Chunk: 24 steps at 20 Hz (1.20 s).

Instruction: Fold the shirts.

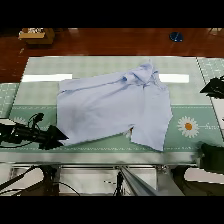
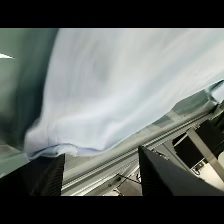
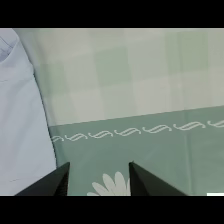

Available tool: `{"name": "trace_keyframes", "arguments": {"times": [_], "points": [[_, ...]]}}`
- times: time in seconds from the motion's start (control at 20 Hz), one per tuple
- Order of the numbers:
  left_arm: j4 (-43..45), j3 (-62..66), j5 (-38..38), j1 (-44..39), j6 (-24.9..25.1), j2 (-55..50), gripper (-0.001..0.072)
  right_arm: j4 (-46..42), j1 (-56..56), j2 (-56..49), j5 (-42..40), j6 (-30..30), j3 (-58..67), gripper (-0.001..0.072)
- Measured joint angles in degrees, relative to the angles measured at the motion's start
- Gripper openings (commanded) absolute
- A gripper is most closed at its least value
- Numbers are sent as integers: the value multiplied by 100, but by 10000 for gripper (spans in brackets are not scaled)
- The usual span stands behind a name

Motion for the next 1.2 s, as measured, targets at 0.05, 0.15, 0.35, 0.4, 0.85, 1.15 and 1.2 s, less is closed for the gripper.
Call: {"name": "trace_keyframes", "arguments": {"times": [0.05, 0.15, 0.35, 0.4, 0.85, 1.15, 1.2], "points": [[-90, 0, 57, -13, 2, -9, 602, 0, 0, 28, -9, 0, 0, 425], [-146, 0, 90, -28, 4, -13, 601, 2, 0, 66, -11, 0, 0, 425], [-212, 0, 138, -44, -39, -20, 586, 4, 0, 96, -17, 2, 0, 411], [-216, 0, 144, -46, -83, -22, 459, 9, 0, 101, -20, 2, 0, 412], [-317, 2, 782, -57, -391, -103, 17, 125, 0, 105, -22, 4, 0, 411], [-345, 2, 678, -57, -37, -55, 16, 155, -57, 105, 22, 0, -258, 492], [-348, 2, 616, -57, 4, -24, 16, 219, -92, 105, 55, -22, -422, 492]]}}
